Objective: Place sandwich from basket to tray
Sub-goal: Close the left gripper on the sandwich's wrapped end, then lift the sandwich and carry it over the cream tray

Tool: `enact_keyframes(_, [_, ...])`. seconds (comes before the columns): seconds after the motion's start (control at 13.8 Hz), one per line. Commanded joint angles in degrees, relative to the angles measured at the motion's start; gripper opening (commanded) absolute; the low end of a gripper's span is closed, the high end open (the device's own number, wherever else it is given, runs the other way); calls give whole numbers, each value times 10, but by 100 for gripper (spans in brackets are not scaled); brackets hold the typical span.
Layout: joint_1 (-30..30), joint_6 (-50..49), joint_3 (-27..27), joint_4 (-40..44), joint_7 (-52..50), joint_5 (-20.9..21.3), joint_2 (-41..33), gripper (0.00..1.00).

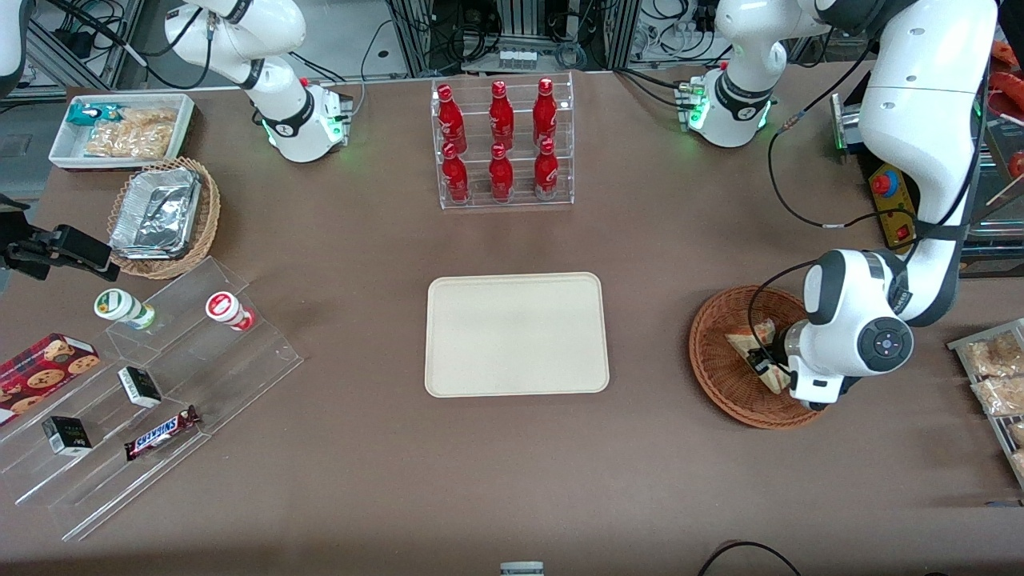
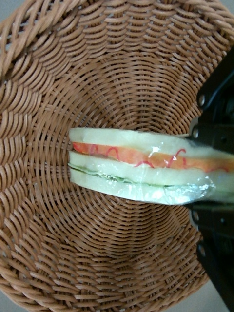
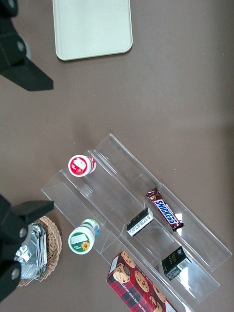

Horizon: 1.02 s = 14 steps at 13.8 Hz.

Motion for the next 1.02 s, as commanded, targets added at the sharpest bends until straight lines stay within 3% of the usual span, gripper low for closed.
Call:
enact_keyframes(0.0, [-4,4,-3,0,-1,7,-11,13])
enact_keyframes(0.29, [-39,-13,-15,44,9,7,-33,12])
enact_keyframes(0.65, [-180,-32,-15,107,14,7,-26,12])
enact_keyframes(0.94, [-292,-34,-15,175,17,-1,39,12])
